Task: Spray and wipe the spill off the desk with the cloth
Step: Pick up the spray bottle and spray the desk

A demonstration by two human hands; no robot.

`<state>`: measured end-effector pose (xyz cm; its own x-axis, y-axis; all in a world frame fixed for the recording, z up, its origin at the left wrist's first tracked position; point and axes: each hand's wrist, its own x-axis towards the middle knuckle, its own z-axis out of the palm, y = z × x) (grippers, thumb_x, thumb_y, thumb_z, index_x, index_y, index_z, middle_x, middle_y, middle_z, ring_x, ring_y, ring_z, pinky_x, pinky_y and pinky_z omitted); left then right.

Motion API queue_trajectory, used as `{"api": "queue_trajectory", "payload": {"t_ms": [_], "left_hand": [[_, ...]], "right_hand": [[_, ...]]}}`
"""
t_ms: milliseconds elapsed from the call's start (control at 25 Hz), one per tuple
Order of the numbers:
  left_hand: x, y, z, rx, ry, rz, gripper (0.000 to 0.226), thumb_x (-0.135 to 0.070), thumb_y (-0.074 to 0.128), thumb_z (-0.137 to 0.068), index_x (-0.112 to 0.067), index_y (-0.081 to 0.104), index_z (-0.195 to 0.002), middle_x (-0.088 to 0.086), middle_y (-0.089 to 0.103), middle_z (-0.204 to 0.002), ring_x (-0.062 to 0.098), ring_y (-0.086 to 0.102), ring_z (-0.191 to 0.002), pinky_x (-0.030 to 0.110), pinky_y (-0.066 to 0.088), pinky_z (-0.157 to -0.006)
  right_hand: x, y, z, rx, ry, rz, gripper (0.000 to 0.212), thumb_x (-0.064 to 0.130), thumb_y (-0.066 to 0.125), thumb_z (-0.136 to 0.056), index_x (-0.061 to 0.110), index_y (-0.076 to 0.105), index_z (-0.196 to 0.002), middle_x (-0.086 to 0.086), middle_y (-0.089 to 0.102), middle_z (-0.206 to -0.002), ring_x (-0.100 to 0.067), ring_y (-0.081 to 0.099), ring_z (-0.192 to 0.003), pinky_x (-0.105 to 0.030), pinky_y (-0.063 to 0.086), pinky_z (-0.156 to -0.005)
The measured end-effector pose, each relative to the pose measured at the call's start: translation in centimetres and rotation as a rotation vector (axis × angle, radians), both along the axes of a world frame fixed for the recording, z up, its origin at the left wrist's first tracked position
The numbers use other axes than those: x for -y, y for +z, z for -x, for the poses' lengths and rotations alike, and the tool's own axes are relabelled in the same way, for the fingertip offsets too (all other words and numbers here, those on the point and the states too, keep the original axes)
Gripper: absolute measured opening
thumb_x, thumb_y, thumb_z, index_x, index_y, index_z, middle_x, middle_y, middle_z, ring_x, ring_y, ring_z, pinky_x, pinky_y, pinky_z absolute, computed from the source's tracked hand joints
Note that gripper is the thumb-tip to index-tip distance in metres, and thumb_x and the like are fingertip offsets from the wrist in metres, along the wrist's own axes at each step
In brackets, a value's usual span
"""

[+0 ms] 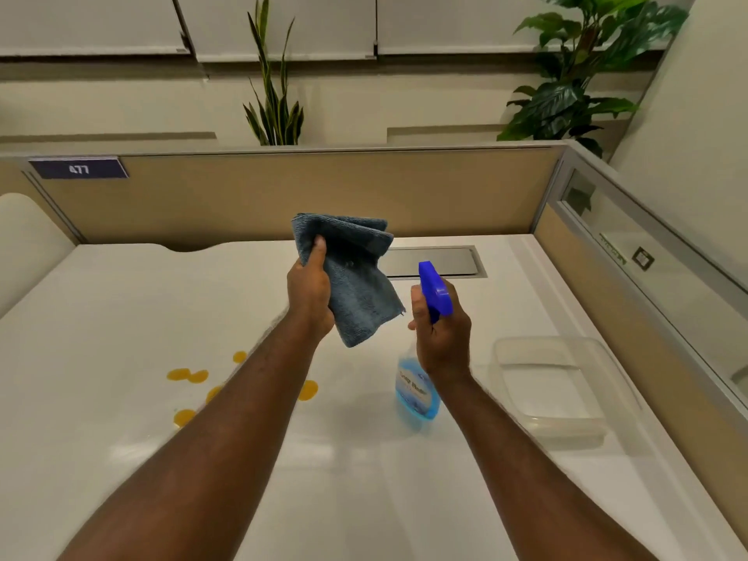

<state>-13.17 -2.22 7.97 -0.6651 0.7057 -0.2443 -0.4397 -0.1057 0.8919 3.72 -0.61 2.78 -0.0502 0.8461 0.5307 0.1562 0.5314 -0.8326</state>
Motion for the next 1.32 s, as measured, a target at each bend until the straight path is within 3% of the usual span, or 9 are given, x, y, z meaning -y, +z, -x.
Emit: {"api": "queue_trajectory", "payload": {"t_ms": [200, 400, 760, 960, 1200, 1320], "left_hand": [[1.7, -3.2, 0.5, 0.098, 0.03, 0.061, 0.036, -0.044, 0.064, -0.089, -0.015, 0.064, -0.108, 0.008, 0.071, -0.111, 0.026, 0.069, -0.098, 0.044, 0.058, -0.08], [3.2, -5.3, 0.5, 0.122, 0.013, 0.129, 0.04, -0.048, 0.062, -0.089, -0.016, 0.062, -0.113, 0.007, 0.069, -0.115, 0.028, 0.066, -0.104, 0.05, 0.054, -0.09], [4.8, -6.0, 1.3, 0.099, -0.006, 0.142, 0.046, -0.048, 0.058, -0.091, -0.014, 0.057, -0.123, 0.008, 0.066, -0.119, 0.029, 0.063, -0.105, 0.051, 0.052, -0.092], [4.9, -5.9, 1.6, 0.105, -0.037, 0.104, 0.03, -0.044, 0.058, -0.093, -0.018, 0.062, -0.107, 0.006, 0.068, -0.11, 0.026, 0.064, -0.101, 0.048, 0.053, -0.088], [6.0, -6.2, 2.1, 0.11, -0.105, 0.112, 0.038, -0.044, 0.06, -0.091, -0.014, 0.061, -0.115, 0.008, 0.07, -0.114, 0.029, 0.066, -0.103, 0.049, 0.054, -0.089], [7.0, -6.7, 2.8, 0.131, -0.144, 0.091, 0.034, -0.043, 0.063, -0.09, -0.015, 0.064, -0.108, 0.004, 0.076, -0.099, 0.024, 0.072, -0.092, 0.04, 0.059, -0.07]], "right_hand": [[0.0, -2.1, -1.4, -0.041, -0.175, 0.058, 0.014, 0.027, 0.055, -0.095, 0.028, 0.051, -0.109, -0.009, 0.067, -0.089, -0.026, 0.065, -0.075, -0.044, 0.059, -0.071], [-0.1, -2.7, -0.9, -0.116, -0.283, 0.097, 0.022, 0.022, 0.057, -0.095, 0.01, 0.057, -0.114, -0.005, 0.066, -0.092, -0.022, 0.065, -0.08, -0.041, 0.06, -0.075], [-0.3, -2.2, 0.7, -0.126, -0.382, 0.147, 0.034, 0.029, 0.057, -0.094, 0.005, 0.057, -0.118, -0.012, 0.068, -0.095, -0.021, 0.065, -0.081, -0.036, 0.059, -0.079], [-0.2, -2.3, 1.2, -0.06, -0.386, 0.119, 0.039, 0.03, 0.06, -0.092, 0.004, 0.056, -0.121, -0.014, 0.068, -0.102, -0.02, 0.062, -0.084, -0.037, 0.058, -0.08], [0.4, -2.8, 1.1, 0.006, -0.328, 0.157, 0.06, 0.028, 0.062, -0.092, 0.008, 0.036, -0.142, -0.014, 0.053, -0.138, -0.026, 0.058, -0.116, -0.034, 0.053, -0.094], [2.1, -3.2, 0.1, 0.082, -0.474, 0.159, 0.078, 0.038, 0.068, -0.086, 0.011, 0.027, -0.147, -0.013, 0.042, -0.146, -0.023, 0.046, -0.129, -0.045, 0.046, -0.102]]}}
